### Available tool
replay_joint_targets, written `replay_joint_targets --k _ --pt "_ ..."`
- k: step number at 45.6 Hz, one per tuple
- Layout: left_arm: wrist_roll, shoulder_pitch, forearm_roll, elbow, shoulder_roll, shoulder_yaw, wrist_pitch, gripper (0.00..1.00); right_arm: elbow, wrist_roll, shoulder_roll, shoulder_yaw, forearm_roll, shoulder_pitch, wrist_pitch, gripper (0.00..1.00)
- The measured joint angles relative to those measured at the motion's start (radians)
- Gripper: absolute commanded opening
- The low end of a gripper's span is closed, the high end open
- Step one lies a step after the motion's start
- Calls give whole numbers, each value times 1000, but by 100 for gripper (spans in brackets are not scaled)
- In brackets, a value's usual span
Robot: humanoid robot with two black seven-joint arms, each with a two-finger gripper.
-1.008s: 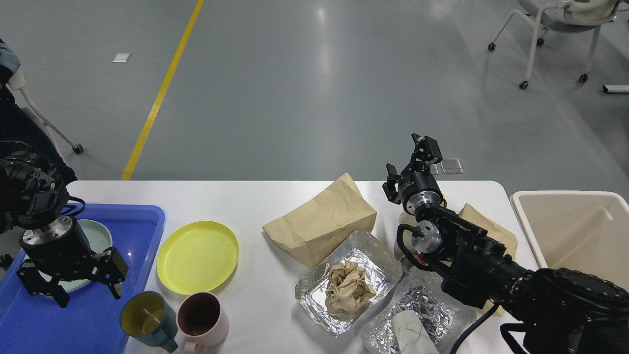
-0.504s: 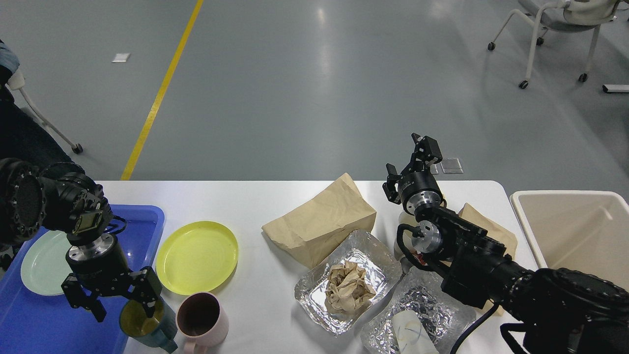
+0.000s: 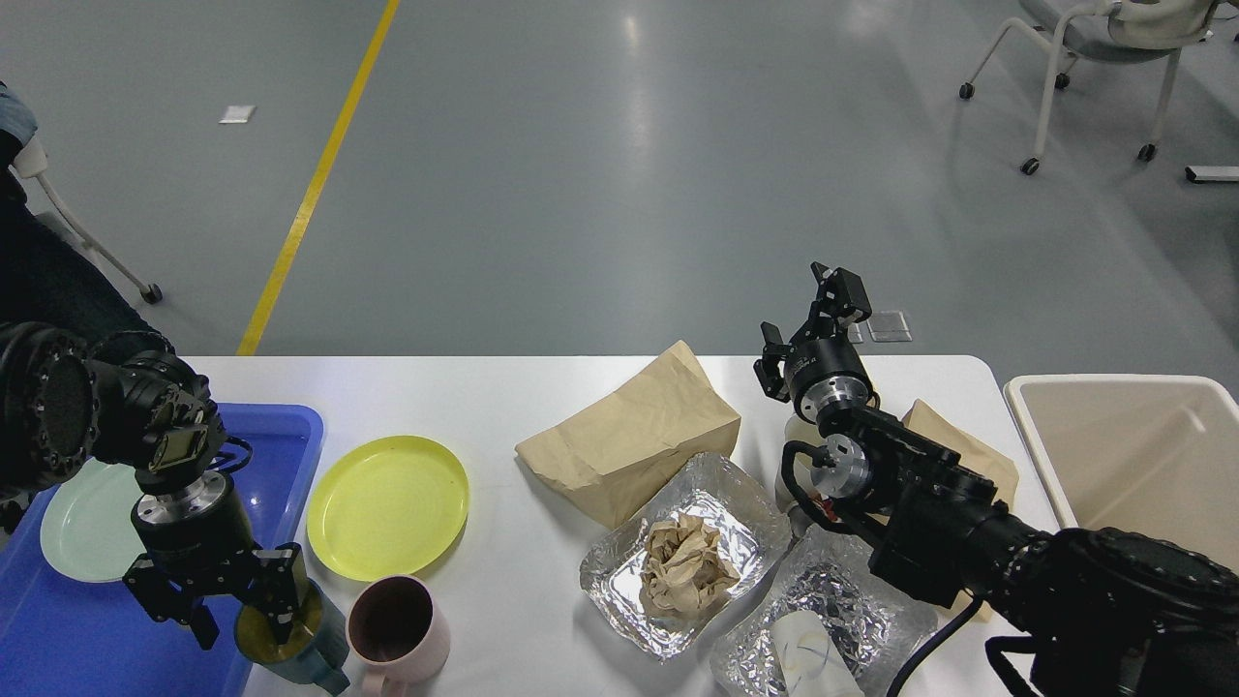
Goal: Tidy desktop
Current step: 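Grasp the olive-green cup with the left gripper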
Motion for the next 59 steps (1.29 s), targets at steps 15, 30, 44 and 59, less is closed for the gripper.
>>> replay_joint_targets --k 15,30,44,59 --pt "8 5 0 1 -20 -3 0 24 0 0 0 0 0 0 0 100" --pt "6 4 0 1 -23 -5 0 9 0 0 0 0 0 0 0 100" --pt "4 4 -3 0 -19 -11 0 0 0 0 0 0 0 0 0 100" --pt "4 -42 -2 -2 0 -26 0 0 0 0 0 0 0 0 0 100"
